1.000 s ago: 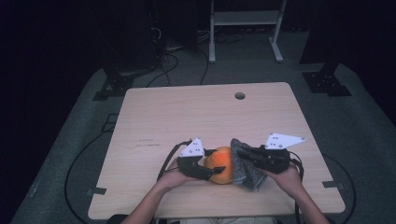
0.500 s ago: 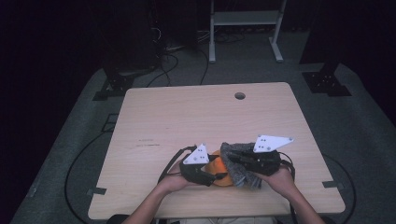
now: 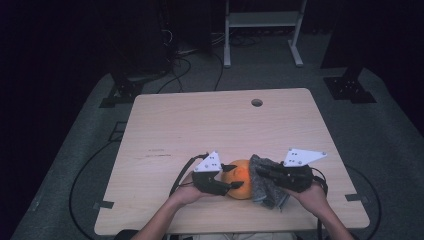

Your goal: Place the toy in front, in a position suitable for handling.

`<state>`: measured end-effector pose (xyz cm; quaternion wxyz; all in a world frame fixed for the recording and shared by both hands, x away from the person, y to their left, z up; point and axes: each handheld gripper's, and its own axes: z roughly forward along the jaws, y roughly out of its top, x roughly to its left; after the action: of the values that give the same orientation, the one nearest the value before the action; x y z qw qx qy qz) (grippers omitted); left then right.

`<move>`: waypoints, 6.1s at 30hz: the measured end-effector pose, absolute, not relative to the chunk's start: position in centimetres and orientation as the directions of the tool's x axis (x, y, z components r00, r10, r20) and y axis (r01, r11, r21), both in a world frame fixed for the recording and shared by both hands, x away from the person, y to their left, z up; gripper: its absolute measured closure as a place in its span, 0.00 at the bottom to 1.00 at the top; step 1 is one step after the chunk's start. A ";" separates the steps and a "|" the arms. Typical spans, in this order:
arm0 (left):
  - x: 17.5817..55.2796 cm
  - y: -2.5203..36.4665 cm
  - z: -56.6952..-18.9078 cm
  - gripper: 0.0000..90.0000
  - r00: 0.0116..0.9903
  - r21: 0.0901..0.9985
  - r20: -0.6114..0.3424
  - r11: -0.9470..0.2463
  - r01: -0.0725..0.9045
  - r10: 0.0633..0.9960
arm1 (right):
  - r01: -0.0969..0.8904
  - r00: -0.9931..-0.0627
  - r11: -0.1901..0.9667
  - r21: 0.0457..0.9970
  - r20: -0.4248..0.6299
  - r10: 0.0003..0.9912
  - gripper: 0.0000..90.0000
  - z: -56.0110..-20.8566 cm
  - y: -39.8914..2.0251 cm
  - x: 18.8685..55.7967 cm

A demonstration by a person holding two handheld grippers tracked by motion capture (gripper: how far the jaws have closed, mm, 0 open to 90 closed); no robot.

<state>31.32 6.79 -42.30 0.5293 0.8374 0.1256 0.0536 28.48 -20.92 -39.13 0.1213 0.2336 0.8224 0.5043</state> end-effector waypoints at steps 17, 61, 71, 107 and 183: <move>29.9 6.0 -42.3 0.49 0.969 0.880 0.082 -0.473 0.039 0.232 | 0.268 -0.873 0.372 0.888 0.061 0.484 0.91 -39.3 -20.4 29.9; 32.9 9.2 -42.7 0.46 0.929 0.900 -0.079 -0.374 0.222 0.361 | 0.299 -0.807 0.249 0.921 0.104 0.581 0.91 -41.6 -22.1 30.3; 33.1 9.6 -42.6 0.46 0.919 0.895 -0.101 -0.369 0.252 0.382 | 0.285 -0.817 0.278 0.917 0.081 0.571 0.91 -41.7 -21.1 30.6; 31.1 7.9 -42.9 0.42 0.981 0.881 -0.008 -0.462 0.099 0.194 | 0.413 -0.810 0.301 0.860 0.196 0.553 0.91 -41.4 -24.8 30.9; 31.1 6.3 -43.0 0.26 0.963 0.884 -0.017 -0.446 0.139 0.267 | 0.332 -0.809 0.319 0.888 0.094 0.580 0.91 -41.0 -23.9 29.5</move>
<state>31.11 6.27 -42.97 0.5125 0.8480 0.1199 0.0624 29.55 -23.92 -40.99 0.1216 0.2839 0.8029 0.5098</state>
